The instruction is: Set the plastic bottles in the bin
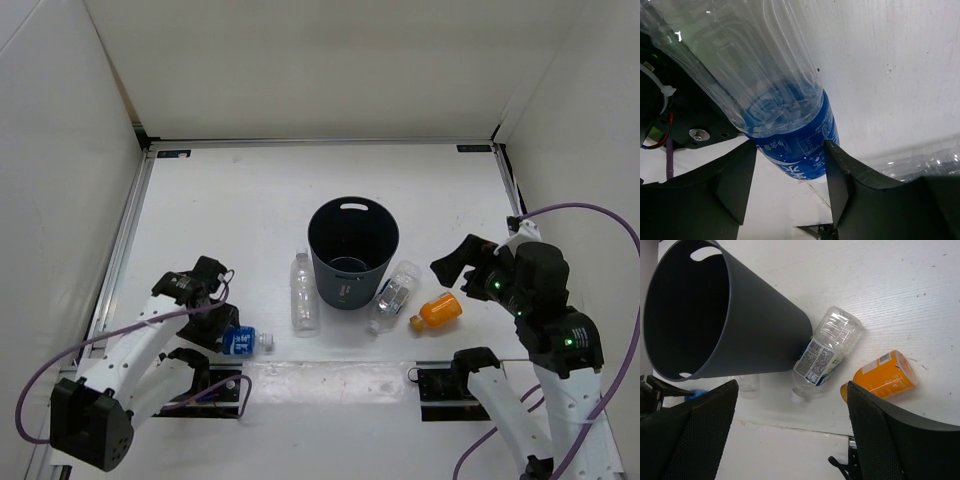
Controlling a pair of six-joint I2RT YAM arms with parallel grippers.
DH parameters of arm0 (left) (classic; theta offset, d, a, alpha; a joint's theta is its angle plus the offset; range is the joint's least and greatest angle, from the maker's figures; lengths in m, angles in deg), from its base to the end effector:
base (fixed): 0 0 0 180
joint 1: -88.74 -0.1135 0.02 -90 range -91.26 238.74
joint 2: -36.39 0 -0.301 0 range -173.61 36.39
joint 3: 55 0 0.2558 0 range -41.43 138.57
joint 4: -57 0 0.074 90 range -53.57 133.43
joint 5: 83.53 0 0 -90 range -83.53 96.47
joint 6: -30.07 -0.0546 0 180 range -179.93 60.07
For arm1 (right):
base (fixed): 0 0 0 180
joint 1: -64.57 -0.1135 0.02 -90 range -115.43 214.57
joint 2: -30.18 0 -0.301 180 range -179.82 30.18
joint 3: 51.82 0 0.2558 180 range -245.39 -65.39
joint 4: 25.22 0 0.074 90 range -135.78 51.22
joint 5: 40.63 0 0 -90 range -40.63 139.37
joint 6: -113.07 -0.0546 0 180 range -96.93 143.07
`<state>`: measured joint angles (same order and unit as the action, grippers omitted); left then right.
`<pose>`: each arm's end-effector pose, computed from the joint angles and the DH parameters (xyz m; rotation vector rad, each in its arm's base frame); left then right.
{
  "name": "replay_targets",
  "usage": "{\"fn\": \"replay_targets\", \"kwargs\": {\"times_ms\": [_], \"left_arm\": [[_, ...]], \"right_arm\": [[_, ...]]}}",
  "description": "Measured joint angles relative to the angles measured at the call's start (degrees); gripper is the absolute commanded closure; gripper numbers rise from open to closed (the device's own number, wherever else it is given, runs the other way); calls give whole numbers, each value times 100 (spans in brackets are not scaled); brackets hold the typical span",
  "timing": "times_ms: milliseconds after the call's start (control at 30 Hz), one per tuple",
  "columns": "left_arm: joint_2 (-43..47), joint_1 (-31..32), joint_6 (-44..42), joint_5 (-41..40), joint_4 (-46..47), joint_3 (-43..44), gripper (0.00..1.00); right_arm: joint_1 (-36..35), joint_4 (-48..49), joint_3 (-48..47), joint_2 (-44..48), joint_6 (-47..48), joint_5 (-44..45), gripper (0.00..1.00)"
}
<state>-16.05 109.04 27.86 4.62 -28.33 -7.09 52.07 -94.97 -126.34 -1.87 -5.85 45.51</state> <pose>0.0867 -0.0302 0.2033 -1.7298 2.5892 0.0264 0.0653 0.0183 0.3871 0.2554 2.0702 0.5152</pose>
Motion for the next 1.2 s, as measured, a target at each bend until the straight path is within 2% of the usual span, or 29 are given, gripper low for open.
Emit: {"fn": "replay_targets", "kwargs": {"times_ms": [200,367,533,633,667,700,800,1033,1200], "left_arm": [[-601,61,-31,20,46,142,26],[-1019,212,-85,-33,96,160,12],[-1650,319,-140,-221,365,179,11],[-2127,367,-190,-251,448,378,24],[-2273,393,-223,-260,461,479,30],[-2400,417,-247,-264,474,573,44],[-2717,485,-341,-284,431,870,60],[-2809,535,-420,-509,144,1390,62],[-2140,557,-450,-1005,-332,2518,63]], "right_arm": [[713,-94,0,127,267,-579,10],[1351,-105,0,131,520,-1196,10],[1519,-114,0,131,610,-1462,10],[1475,-114,0,131,623,-1558,10],[1469,-114,0,131,627,-1582,10],[1471,-114,0,131,632,-1589,10],[1475,-114,0,131,649,-1611,10],[1478,-120,-2,133,654,-1668,10],[1497,-192,-2,160,651,-1700,10]]}}
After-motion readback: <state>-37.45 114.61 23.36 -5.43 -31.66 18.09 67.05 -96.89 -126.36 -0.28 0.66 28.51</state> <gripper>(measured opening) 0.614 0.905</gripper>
